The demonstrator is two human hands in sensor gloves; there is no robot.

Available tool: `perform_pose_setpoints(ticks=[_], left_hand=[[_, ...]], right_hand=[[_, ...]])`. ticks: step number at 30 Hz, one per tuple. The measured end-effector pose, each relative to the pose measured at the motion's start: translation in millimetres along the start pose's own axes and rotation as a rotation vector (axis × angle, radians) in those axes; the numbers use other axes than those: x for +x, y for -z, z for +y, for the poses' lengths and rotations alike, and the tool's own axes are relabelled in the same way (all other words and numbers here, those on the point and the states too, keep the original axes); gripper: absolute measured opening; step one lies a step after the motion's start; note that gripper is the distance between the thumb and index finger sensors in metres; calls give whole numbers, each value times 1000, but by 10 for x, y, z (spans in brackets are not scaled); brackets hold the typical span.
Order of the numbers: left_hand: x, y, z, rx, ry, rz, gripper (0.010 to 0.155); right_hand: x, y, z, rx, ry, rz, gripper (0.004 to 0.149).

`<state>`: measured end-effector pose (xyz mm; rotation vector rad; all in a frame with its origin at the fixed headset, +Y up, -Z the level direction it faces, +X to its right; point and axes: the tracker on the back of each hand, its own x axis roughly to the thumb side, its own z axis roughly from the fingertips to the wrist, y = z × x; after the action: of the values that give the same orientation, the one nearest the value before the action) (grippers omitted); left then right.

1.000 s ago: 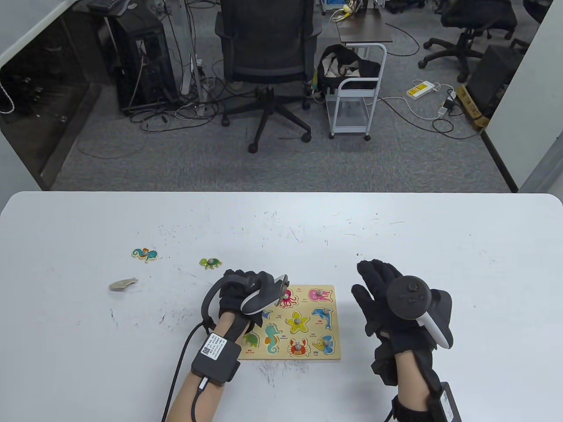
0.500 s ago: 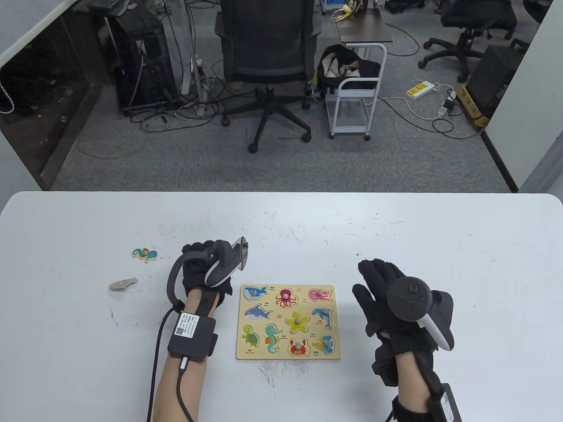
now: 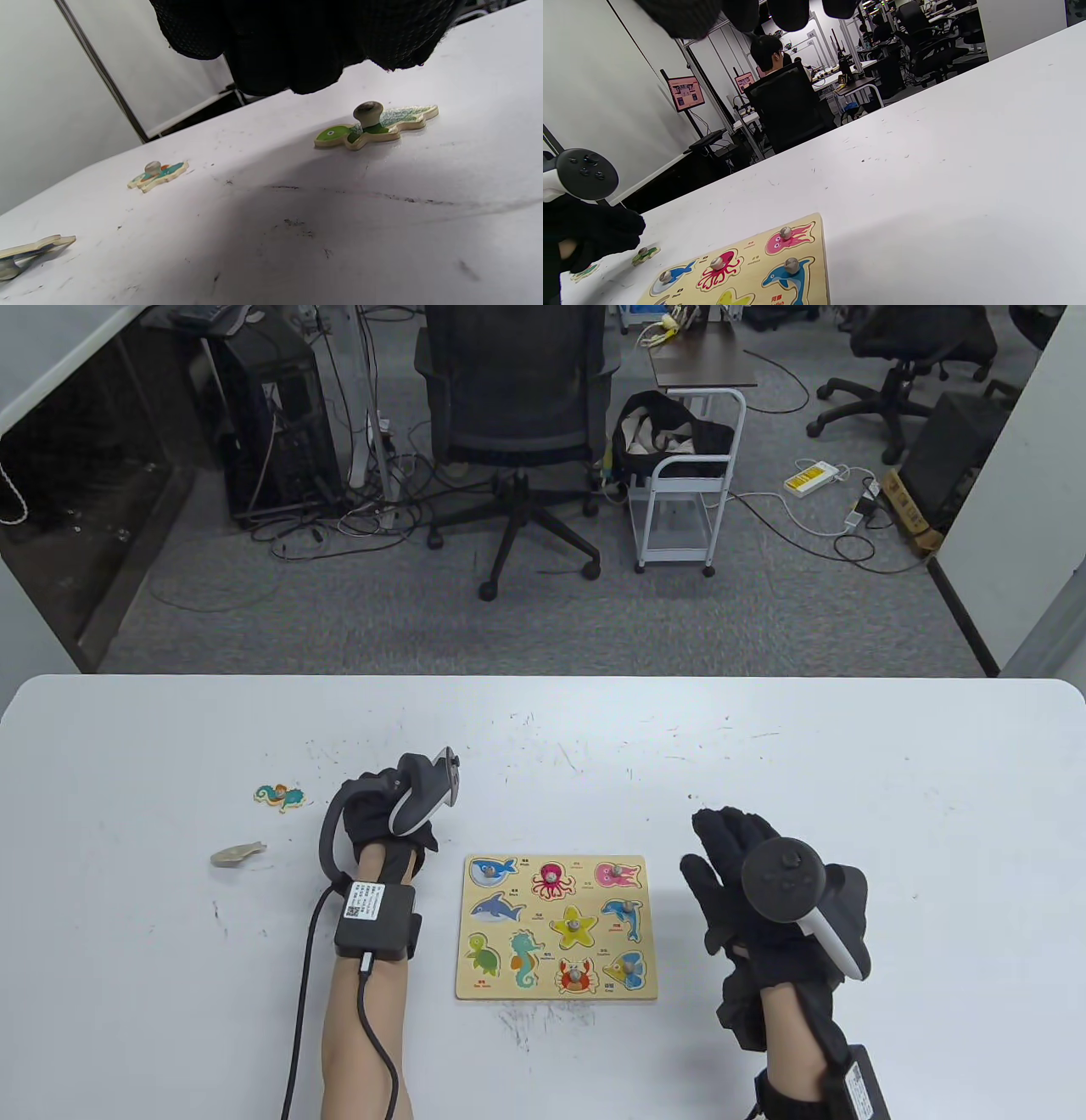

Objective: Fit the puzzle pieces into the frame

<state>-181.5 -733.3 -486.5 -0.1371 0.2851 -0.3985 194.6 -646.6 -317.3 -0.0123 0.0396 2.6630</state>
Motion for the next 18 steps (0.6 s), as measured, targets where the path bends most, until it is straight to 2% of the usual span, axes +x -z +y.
perform_pose_setpoints(ticks=[11, 18], left_hand=[[126, 91, -162, -44, 50, 16, 51], [141, 101, -185, -6, 58, 22, 48]], right_hand=[[28, 20, 34, 7, -31, 4, 61], [37, 24, 41, 12, -35, 6, 60]])
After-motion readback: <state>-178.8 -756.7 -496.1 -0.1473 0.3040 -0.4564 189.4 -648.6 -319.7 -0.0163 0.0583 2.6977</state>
